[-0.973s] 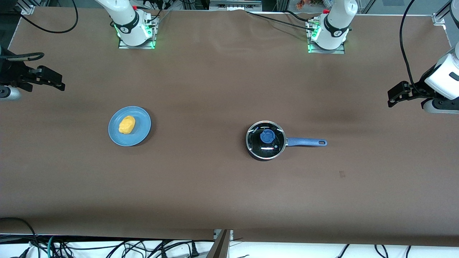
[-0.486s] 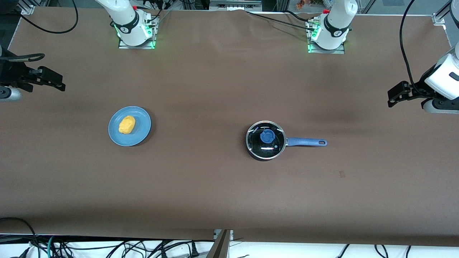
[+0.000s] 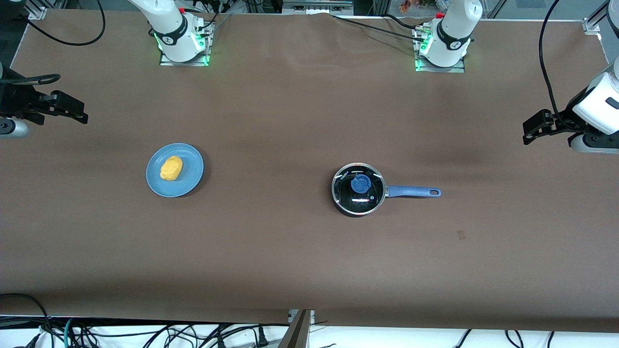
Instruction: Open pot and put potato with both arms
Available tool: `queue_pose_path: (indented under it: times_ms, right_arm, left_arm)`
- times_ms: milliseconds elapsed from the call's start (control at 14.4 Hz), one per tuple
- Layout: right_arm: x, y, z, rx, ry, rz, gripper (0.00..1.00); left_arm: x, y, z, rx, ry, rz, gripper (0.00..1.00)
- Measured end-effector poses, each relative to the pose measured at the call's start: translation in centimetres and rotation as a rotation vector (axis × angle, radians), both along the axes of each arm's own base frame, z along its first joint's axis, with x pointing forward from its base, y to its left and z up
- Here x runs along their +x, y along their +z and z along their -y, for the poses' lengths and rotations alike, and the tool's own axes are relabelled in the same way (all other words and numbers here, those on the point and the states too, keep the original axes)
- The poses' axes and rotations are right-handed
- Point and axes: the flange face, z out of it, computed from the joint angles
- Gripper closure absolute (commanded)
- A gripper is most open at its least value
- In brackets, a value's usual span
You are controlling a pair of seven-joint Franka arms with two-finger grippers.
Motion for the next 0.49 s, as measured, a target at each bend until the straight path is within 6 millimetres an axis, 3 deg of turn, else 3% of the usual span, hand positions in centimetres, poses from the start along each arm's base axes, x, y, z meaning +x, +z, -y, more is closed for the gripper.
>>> queue_pose_path:
  times_ms: [486]
  right_arm:
    - [0.00,0.00,0.13,-0.008,0.000,0.000,0.00]
  left_arm:
    - [0.01,-0.03,0.01,0.000,0.000,-0.001,0.00]
